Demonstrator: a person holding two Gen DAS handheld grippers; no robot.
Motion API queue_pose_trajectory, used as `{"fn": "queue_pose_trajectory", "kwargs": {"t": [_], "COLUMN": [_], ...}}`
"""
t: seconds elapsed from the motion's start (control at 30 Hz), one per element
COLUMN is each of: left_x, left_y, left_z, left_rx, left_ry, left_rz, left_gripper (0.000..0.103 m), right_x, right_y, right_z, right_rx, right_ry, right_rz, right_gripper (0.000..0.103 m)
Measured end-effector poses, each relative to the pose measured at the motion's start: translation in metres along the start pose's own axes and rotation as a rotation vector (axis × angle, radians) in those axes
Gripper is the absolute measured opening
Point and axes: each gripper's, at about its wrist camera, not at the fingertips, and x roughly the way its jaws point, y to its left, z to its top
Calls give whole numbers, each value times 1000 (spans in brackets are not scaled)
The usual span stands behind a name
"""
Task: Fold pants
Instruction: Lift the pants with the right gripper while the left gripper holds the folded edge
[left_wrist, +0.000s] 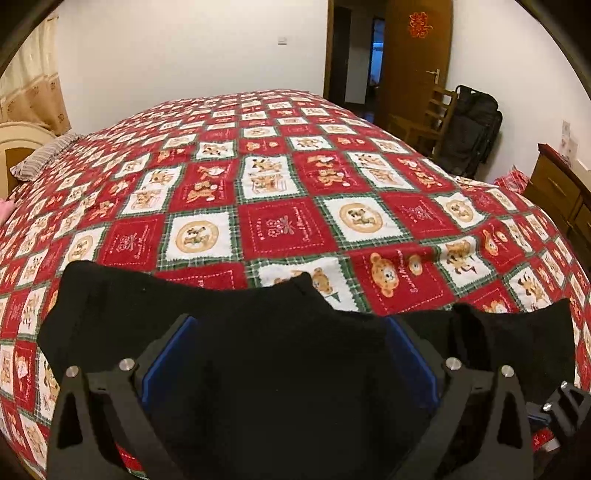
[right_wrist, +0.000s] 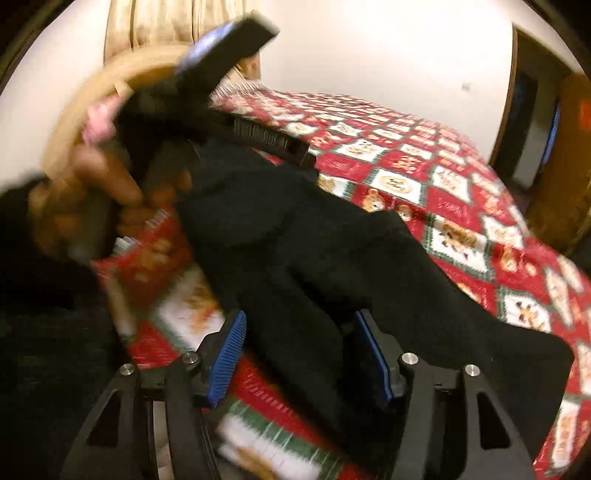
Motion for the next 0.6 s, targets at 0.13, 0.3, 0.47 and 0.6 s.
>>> {"fn": "queue_pose_trajectory", "kwargs": {"t": [0.13,0.3,0.47,0.6], "left_x": [-4,-5,-15,-16], "left_y": [-2,-2,7,22], "left_z": [-2,-5,-11,-14], "left_rx": [21,30,39,-3], "left_ry": [-2,7,5,19], "left_rz": [-16,-2,35,58], "left_gripper": [103,103,103,103], "right_x": [-31,-3,38,30], "right_y": [-27,-1,14,5], "right_z": [8,10,6,13], "right_rx": [106,-59,-187,-115], "right_ry": [-66,-18,49,17], "right_rz": [-39,-109,-173,-116], "right_gripper": [55,40,33,7]}}
